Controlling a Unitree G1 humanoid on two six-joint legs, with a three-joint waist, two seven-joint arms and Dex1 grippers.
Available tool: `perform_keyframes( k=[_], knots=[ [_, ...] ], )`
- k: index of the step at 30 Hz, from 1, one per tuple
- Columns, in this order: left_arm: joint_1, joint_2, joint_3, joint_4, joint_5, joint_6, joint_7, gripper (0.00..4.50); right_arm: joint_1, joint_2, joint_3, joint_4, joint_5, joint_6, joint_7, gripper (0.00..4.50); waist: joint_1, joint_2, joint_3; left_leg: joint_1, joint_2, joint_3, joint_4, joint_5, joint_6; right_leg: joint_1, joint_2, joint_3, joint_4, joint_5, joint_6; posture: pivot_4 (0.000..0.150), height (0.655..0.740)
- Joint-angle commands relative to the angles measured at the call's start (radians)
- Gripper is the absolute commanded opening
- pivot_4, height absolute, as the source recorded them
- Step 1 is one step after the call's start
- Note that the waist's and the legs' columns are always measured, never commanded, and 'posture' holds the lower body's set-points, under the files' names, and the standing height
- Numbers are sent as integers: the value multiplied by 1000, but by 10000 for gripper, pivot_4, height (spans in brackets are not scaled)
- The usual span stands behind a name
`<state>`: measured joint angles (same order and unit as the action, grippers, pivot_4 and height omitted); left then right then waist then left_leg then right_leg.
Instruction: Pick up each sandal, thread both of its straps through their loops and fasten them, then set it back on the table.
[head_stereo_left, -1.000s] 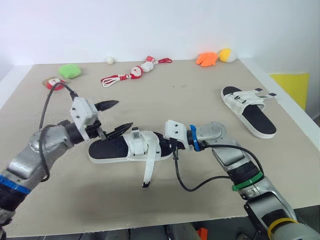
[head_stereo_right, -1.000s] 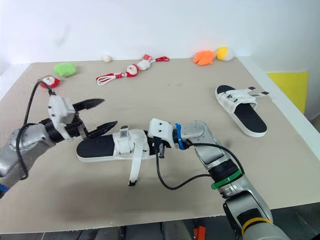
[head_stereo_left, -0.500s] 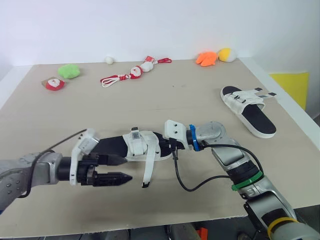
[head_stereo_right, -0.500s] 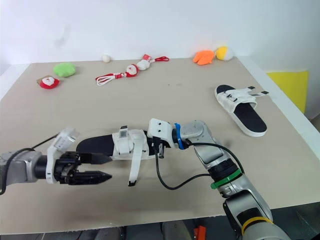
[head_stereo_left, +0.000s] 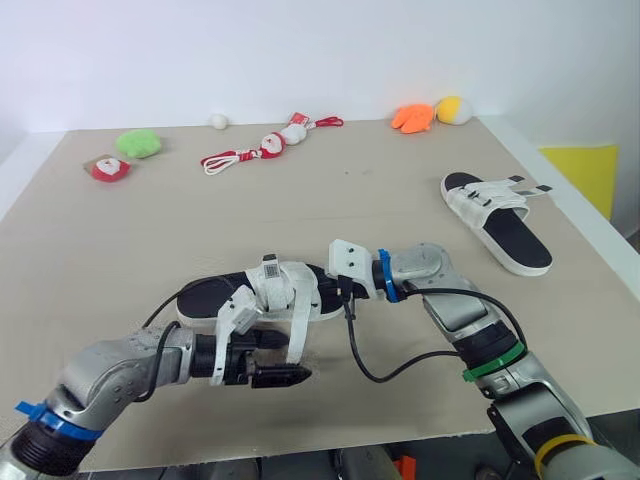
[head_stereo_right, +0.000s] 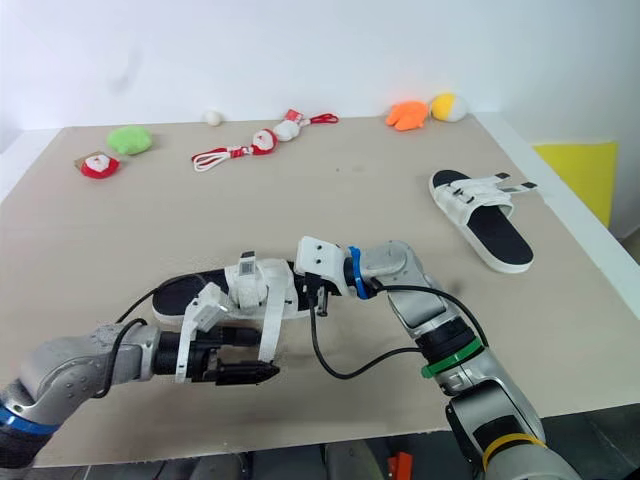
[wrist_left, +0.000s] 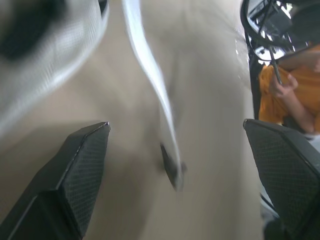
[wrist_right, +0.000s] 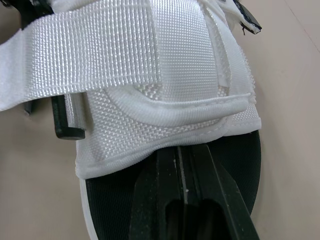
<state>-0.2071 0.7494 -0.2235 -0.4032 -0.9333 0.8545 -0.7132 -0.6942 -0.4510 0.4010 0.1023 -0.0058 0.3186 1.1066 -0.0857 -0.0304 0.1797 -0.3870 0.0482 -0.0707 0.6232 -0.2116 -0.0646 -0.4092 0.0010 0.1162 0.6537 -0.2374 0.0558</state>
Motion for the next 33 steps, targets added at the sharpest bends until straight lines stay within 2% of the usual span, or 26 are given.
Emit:
perform_keyframes(
  k=[1,3,6,7,8,12,19,22,27,33],
  knots=[
    [-18,-33,16,5,36,13,3,44346,20,1,32,6,-21,16,1,0,0,0,0,0,0,0,0,0,0,0,0,0,0,1,1,1500,7400],
    [-20,-42,14,4,48,21,-10,39346,21,1,32,5,-20,16,0,0,0,0,0,0,0,0,0,0,0,0,0,0,0,1,2,1500,7400],
    [-15,-43,22,-14,42,33,-38,28075,22,1,32,4,-19,15,0,0,0,0,0,0,0,0,0,0,0,0,0,0,0,1,2,1500,7400],
    [-15,-45,31,-18,33,40,-39,22409,22,1,33,4,-19,15,0,0,0,0,0,0,0,0,0,0,0,0,0,0,0,1,2,1500,7400],
    [-16,-46,39,-22,27,44,-42,19076,23,1,33,4,-19,15,0,0,0,0,0,0,0,0,0,0,0,0,0,0,0,1,2,1500,7400],
    [-39,-50,84,-37,2,41,-76,499,20,4,34,8,-20,10,0,0,0,0,0,0,0,0,0,0,0,0,0,0,0,1,1,1500,7400],
    [-163,-126,243,-25,-192,62,-51,499,23,6,36,10,-21,6,-2,0,-1,0,0,0,0,0,0,0,0,0,0,0,0,1,2,1500,7400],
    [-205,-160,279,-3,-223,70,-8,499,24,5,36,9,-22,5,-2,0,-3,0,0,0,0,0,0,0,0,0,0,0,0,1,2,1500,7400],
    [-278,-213,253,113,-68,12,70,499,27,7,37,7,-23,3,-2,0,-2,0,0,0,0,-1,0,0,0,0,0,0,0,1,3,1500,7400],
    [-274,-234,187,175,79,-47,30,499,27,10,37,1,-23,8,-6,0,-5,0,0,0,0,-1,0,0,0,0,1,0,-1,2,3,1500,7400]
  ],
)
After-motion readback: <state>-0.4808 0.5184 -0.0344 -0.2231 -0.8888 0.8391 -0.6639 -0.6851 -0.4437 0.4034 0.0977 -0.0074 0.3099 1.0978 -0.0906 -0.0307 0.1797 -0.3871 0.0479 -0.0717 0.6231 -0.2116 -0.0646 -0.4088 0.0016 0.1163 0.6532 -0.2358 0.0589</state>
